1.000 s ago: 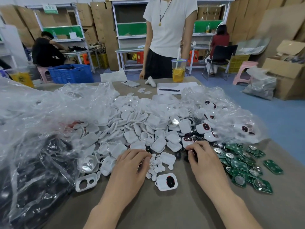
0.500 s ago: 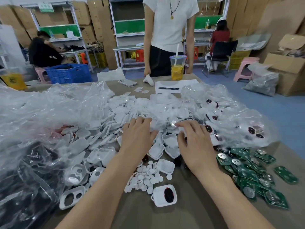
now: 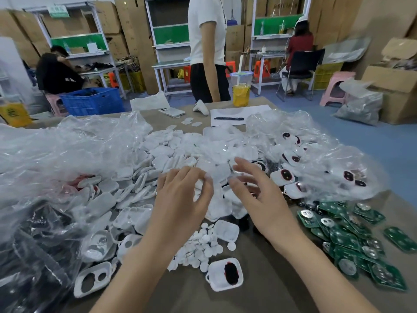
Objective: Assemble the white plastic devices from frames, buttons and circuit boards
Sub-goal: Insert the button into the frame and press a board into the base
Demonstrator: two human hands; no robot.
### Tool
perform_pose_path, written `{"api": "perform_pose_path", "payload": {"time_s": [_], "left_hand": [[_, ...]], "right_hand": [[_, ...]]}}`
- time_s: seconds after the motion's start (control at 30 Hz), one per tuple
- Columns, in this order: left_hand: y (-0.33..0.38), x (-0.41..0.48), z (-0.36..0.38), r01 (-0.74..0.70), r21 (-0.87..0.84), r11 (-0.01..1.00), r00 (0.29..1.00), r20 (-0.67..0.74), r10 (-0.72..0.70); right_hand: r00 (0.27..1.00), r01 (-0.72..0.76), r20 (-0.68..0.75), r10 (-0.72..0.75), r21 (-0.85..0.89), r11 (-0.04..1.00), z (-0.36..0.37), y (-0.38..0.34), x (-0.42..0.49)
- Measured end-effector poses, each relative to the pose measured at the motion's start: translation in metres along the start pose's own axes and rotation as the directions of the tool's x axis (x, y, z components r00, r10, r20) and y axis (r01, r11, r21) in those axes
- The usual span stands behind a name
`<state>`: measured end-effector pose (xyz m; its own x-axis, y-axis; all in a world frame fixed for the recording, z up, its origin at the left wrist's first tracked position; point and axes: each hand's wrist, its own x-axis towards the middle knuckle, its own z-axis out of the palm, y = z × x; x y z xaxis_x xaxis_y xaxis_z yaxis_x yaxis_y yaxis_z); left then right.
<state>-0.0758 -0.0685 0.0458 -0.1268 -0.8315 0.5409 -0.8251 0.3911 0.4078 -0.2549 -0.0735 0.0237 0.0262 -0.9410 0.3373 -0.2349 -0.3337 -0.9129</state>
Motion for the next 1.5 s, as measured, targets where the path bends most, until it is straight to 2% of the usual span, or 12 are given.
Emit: {"api": "perform_pose_path", "payload": {"time_s": [0.07,0.13,0.2,0.33,0.7,0.87,1.07,1.27,1.5], "left_hand": [[0.000,-0.013,-0.002,0.038,-0.115,0.993,0.998,0.056,-0.032],[-0.001,-0.021,-0.001,0.133,-0.260,0.956,0.989,0.093,-0.112],[-0.003,-0.024,0.000,0.221,-0.399,0.890,0.975,0.125,-0.186],[-0.003,-0.023,-0.002,0.280,-0.606,0.744,0.959,0.209,-0.191],[-0.003,-0.018,-0.010,0.422,-0.731,0.537,0.906,0.317,-0.280],[-0.003,-0.019,-0.012,0.429,-0.748,0.507,0.902,0.327,-0.281],[-0.004,-0.020,-0.012,0.411,-0.761,0.501,0.911,0.324,-0.255],[-0.003,-0.021,-0.012,0.362,-0.730,0.580,0.932,0.293,-0.213],[-0.004,-0.022,-0.015,0.355,-0.719,0.597,0.933,0.308,-0.185]], "right_hand": [[0.997,-0.039,0.075,0.029,0.129,0.991,0.002,-0.005,-0.001],[0.993,-0.054,0.116,0.034,0.172,0.984,0.005,-0.008,-0.003],[0.989,-0.087,0.139,0.055,0.241,0.967,0.007,-0.008,-0.004],[0.978,-0.173,0.169,0.121,0.345,0.922,0.008,-0.008,-0.004],[0.954,-0.295,0.192,0.232,0.438,0.849,0.006,-0.008,0.000],[0.948,-0.313,0.210,0.241,0.461,0.831,0.005,-0.009,-0.001],[0.946,-0.304,0.238,0.220,0.421,0.855,0.001,-0.011,-0.002],[0.946,-0.283,0.253,0.201,0.348,0.894,0.000,-0.012,-0.004],[0.944,-0.276,0.269,0.194,0.314,0.909,-0.001,-0.013,-0.005]]}}
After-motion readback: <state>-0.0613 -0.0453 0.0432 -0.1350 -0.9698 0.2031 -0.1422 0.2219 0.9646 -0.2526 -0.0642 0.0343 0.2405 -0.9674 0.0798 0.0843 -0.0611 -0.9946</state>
